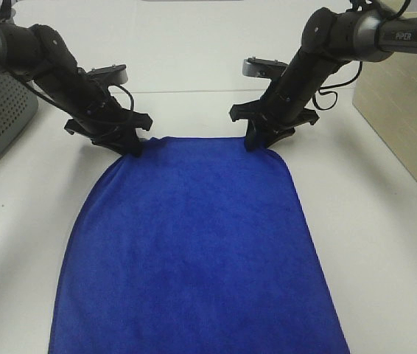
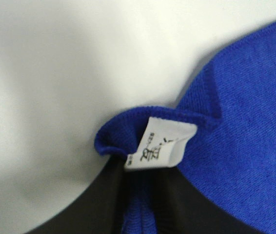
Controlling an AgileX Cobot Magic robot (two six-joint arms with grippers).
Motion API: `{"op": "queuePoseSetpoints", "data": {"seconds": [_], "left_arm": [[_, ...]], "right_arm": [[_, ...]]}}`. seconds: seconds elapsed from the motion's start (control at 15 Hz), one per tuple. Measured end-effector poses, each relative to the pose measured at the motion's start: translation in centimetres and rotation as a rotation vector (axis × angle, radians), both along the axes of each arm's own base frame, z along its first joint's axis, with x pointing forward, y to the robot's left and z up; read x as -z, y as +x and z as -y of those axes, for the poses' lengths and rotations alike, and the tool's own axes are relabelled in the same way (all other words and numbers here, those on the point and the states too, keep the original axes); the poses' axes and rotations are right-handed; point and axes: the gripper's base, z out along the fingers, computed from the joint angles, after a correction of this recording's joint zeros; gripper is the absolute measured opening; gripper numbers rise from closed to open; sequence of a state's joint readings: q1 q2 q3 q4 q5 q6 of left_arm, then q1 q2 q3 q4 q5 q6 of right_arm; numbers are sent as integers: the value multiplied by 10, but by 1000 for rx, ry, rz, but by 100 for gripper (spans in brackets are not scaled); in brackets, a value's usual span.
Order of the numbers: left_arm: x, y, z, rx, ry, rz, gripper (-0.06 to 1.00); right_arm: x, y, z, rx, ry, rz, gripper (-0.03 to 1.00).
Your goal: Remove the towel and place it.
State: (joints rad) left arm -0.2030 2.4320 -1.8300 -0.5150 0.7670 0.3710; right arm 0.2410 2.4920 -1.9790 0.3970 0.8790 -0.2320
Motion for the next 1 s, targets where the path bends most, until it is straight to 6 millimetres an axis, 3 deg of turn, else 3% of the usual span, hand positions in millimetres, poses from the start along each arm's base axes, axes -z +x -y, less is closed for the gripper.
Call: {"op": "queuePoseSetpoints", "data": {"seconds": [0.13,0.27,0.73,1.0], "left_arm": [[0,0,-1,29,21,19,4],[0,1,-1,54,30,34,3],[-1,9,-1,79,58,134,3],[-26,29,2,86,61,271,3]], "right_arm": [[1,0,2,-12,-25,6,14],[1,0,3,-18,-40,9,2],[-2,8,9,-32,-110,108,2],[-22,18,11,-25,-134,256,2]]}}
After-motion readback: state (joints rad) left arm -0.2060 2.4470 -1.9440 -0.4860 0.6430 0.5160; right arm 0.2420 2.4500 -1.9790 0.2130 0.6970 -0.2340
